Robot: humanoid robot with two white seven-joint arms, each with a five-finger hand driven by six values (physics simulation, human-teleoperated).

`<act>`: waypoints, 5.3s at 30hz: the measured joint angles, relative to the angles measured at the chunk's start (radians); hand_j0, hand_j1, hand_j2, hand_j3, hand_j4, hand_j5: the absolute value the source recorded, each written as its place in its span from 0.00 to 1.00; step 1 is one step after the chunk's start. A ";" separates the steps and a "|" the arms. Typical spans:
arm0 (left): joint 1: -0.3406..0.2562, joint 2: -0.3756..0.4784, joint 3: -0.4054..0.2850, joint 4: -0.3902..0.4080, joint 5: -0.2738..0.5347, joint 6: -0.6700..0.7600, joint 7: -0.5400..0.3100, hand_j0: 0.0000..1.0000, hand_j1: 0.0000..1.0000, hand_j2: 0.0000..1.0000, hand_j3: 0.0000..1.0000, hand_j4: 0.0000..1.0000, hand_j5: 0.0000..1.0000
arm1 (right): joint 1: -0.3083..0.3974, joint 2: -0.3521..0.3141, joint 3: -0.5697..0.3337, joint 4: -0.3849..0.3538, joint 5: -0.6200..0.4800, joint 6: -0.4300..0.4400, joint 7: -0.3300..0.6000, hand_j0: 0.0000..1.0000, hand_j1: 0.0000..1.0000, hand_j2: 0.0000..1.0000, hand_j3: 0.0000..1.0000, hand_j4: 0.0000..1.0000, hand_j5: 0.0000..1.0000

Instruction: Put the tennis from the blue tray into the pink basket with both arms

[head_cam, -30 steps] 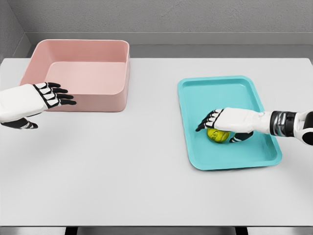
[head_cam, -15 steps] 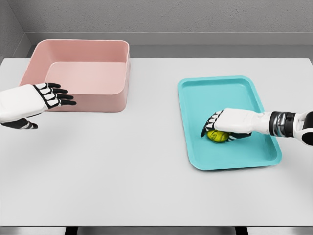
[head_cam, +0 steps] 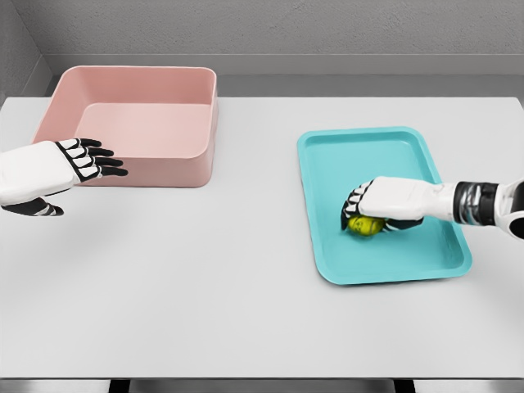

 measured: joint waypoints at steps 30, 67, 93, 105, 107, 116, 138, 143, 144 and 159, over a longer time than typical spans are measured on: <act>0.000 0.074 -0.069 0.001 0.017 0.000 0.000 1.00 1.00 1.00 1.00 1.00 1.00 | -0.101 0.308 0.066 -0.153 0.075 -0.001 0.011 0.56 0.56 0.56 0.56 0.56 0.56; -0.002 0.082 -0.092 0.005 0.044 0.000 0.000 1.00 1.00 1.00 1.00 1.00 1.00 | -0.161 0.593 0.209 0.221 0.197 0.000 0.010 0.99 0.99 0.99 0.99 0.99 0.99; -0.081 -0.102 -0.161 0.000 -0.050 0.000 -0.002 1.00 1.00 1.00 1.00 1.00 1.00 | 0.417 0.263 -0.811 -0.231 -0.252 0.000 0.011 1.00 1.00 1.00 1.00 1.00 1.00; -0.285 -0.210 -0.427 0.010 -0.063 0.000 -0.006 1.00 1.00 1.00 1.00 1.00 1.00 | 0.503 0.288 -0.873 -0.235 -0.269 0.000 0.011 1.00 1.00 1.00 1.00 1.00 1.00; -0.302 -0.225 -0.451 0.012 -0.063 0.000 -0.007 1.00 1.00 1.00 1.00 1.00 1.00 | 0.502 0.289 -0.873 -0.235 -0.268 0.000 0.011 1.00 1.00 1.00 1.00 1.00 1.00; -0.347 -0.271 -0.500 0.033 -0.061 0.000 -0.008 1.00 1.00 1.00 1.00 1.00 1.00 | 0.502 0.289 -0.873 -0.235 -0.269 0.000 0.011 1.00 1.00 1.00 1.00 1.00 1.00; -0.365 -0.359 -0.559 0.108 -0.066 0.000 -0.009 1.00 1.00 1.00 1.00 1.00 1.00 | 0.502 0.289 -0.875 -0.233 -0.268 0.000 0.011 1.00 1.00 1.00 1.00 1.00 1.00; -0.367 -0.376 -0.572 0.126 -0.067 0.000 -0.020 1.00 1.00 1.00 1.00 1.00 1.00 | 0.502 0.290 -0.874 -0.233 -0.268 0.000 0.011 1.00 1.00 1.00 1.00 1.00 1.00; -0.367 -0.379 -0.573 0.128 -0.067 0.000 -0.022 1.00 1.00 1.00 1.00 1.00 1.00 | 0.502 0.290 -0.874 -0.233 -0.268 0.000 0.011 1.00 1.00 1.00 1.00 1.00 1.00; -0.391 -0.420 -0.609 0.197 -0.066 0.000 -0.030 1.00 1.00 1.00 1.00 1.00 1.00 | 0.502 0.288 -0.875 -0.231 -0.266 0.000 0.011 1.00 1.00 1.00 1.00 1.00 1.00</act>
